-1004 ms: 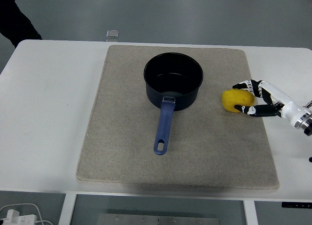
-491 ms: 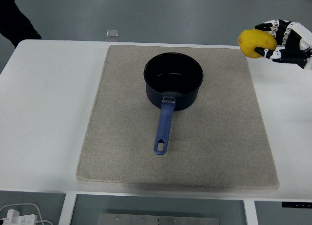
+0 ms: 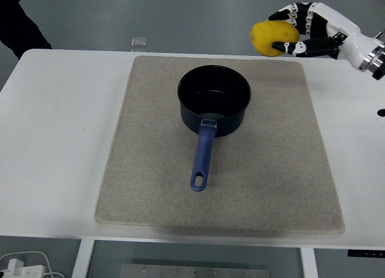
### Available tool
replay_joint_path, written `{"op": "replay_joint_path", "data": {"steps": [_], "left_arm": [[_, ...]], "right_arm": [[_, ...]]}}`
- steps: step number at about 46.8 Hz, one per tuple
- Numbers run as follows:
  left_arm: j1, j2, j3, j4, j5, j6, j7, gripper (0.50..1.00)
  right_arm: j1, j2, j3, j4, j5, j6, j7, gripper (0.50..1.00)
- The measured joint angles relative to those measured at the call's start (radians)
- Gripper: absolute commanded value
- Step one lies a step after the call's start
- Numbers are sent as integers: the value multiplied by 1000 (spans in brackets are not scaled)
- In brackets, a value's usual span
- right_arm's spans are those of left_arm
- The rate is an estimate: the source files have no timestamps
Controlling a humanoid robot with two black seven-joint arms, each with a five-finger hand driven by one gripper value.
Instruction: Put the potato in the blue pot
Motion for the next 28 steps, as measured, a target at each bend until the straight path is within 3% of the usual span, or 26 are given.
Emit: {"op": "replay_joint_path", "data": {"steps": [21,28], "left_arm": [[0,0,-1,4,-2,1,0,996],[0,0,-1,3,-2,1,0,996]], "right_arm": [[28,415,-44,-308,14,18,0,500],[17,499,-51,-375,13,22,0,500]]}}
